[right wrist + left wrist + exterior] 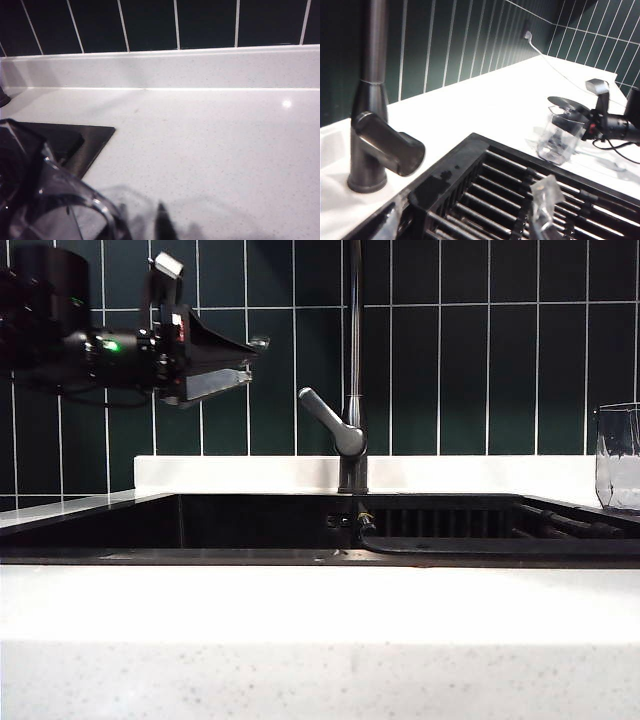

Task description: Pick up the mug next to the sink, go to the faucet to get some water, pour the water into the sink, and finally put the mug back to its place.

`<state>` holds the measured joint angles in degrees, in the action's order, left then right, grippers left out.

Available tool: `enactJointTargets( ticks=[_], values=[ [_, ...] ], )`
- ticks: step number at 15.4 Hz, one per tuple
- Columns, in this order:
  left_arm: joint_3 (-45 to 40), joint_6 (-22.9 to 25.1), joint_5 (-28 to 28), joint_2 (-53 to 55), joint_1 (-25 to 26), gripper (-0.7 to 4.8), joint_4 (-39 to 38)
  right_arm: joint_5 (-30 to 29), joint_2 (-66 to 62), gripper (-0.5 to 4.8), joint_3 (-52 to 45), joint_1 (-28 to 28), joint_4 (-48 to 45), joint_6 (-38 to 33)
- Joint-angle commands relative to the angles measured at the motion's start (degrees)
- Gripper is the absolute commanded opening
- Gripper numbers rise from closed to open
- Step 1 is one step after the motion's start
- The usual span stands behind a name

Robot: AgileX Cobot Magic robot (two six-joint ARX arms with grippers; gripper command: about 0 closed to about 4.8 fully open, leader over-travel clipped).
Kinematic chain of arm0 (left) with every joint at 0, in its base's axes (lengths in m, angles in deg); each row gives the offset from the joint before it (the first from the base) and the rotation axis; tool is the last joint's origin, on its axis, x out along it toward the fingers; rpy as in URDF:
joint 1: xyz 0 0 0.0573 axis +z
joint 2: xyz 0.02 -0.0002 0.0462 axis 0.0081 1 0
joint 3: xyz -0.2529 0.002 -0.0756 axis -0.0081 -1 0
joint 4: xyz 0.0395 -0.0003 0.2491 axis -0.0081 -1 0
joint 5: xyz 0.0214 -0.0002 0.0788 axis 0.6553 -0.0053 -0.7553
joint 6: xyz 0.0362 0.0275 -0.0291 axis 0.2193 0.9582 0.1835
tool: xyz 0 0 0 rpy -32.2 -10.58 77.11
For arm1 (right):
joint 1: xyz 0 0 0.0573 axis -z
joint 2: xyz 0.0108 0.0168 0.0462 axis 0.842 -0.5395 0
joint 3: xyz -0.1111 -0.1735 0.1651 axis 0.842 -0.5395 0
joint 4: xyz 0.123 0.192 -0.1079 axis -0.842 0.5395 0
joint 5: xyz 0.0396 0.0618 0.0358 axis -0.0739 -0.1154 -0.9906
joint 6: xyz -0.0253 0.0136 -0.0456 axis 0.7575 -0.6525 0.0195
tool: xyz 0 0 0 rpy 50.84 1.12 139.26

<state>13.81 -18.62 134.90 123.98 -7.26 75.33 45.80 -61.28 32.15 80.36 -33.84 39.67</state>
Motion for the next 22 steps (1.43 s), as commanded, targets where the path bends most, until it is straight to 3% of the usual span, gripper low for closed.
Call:
enactJointTargets(
  ticks=[1, 3, 8, 10, 13, 15, 18, 22],
  values=[
    [5.7, -1.7, 2.1, 3.8, -0.3, 3.32, 0.7, -0.1, 0.2, 0.42, 0.2, 0.0, -0.7, -0.1],
    [8.9, -2.1, 2.1, 6.1, -0.3, 3.38, -0.9, -0.2, 0.2, -0.05, 0.2, 0.0, -0.9, -0.1],
    [17.6, -2.9, 4.1, 12.8, -0.3, 4.09, -5.7, -1.7, 0.3, -0.05, 0.3, -0.1, -5.0, -6.4],
    [21.0, -2.9, 4.2, 15.6, -0.5, 4.09, -6.6, -4.1, 1.4, -0.05, 0.3, -0.9, -8.9, -10.5],
    [24.9, -2.9, 4.4, 18.4, -1.2, 4.08, -8.1, -3.9, 5.5, -0.05, 0.3, -4.9, -6.3, -10.5],
    [28.1, -2.9, 4.4, 20.6, -2.2, 4.08, -8.7, -2.7, 9.0, -0.05, 1.1, -9.9, -0.4, -10.6],
    [33.3, -2.9, 4.7, 24.0, -2.8, 4.08, -11.2, -0.8, 11.8, -0.05, 8.6, -18.1, 21.7, -9.2],
    [34.9, -2.5, 5.6, 25.1, -3.1, 4.04, -11.7, 0.3, 11.8, -0.05, 18.9, -26.6, 33.4, -7.9]
  ],
)
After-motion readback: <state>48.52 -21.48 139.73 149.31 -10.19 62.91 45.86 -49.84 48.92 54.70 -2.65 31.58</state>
